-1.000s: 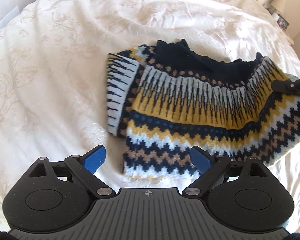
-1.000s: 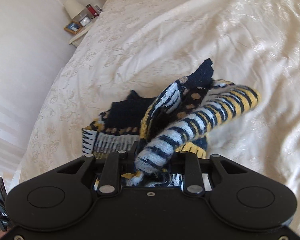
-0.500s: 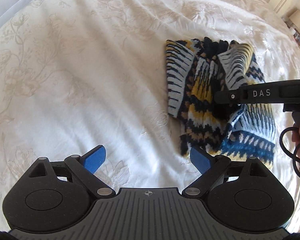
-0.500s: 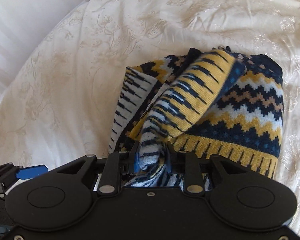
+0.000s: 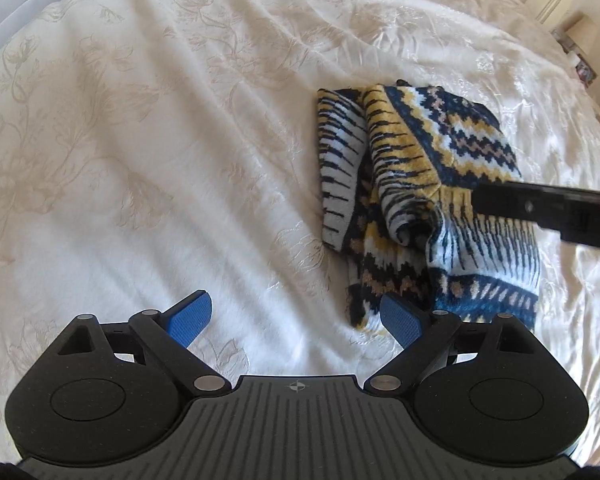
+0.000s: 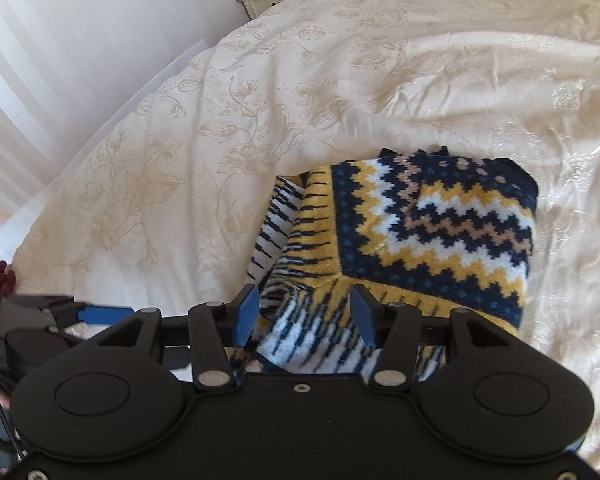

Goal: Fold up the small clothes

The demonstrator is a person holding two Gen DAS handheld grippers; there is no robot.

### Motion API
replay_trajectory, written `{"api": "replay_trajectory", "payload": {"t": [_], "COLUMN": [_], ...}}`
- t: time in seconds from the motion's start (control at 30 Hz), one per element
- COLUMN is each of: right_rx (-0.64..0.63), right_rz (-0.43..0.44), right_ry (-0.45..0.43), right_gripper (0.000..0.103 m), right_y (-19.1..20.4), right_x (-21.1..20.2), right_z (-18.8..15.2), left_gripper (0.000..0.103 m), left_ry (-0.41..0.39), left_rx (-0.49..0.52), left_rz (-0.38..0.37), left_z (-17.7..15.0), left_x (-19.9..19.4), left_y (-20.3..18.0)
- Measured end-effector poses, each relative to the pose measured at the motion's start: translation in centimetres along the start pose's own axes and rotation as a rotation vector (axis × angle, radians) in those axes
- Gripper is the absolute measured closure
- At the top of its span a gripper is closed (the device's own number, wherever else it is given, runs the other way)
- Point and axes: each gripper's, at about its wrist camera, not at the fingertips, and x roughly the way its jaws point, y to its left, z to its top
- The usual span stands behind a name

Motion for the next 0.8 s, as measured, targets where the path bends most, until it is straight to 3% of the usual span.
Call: {"api": "replay_trajectory", "payload": {"t": [0.27, 0.5, 0.63, 0.77, 0.8], "right_rx": [-0.208, -0.423, -0.500, -0.396, -0.374], "right_rz": [-0.071, -0.193, -0.261, -0.216, -0.212], "right_ry": [0.026, -0.001, -0.005, 0.003, -0.005], "right_gripper": [0.038, 0.028, 0.031, 0.078, 0.082], "right_y": [3.4, 8.0, 8.7, 7.0, 6.6], "right_x": [-0.9, 2.7, 4.6, 4.3, 4.0], "right_z": [-4.4, -7.4, -7.9, -7.0, -6.8], "left_gripper": [0.011, 0.011, 0.011, 0.011, 0.011], "left_ry": [-0.008, 0.009, 0.023, 0.038, 0.041], "left_rx": [0.001, 0.018, 0.007, -0.004, -0.005], "left_rz": [-0.021, -0.024, -0.037, -0.058, -0.067], "left_z": [3.2, 4.4, 4.8, 5.3, 5.4], "left_x": [0.3, 0.7, 0.7, 0.8, 0.9], "left_y": [-0.3, -0.5, -0.4, -0.5, -0.6]}}
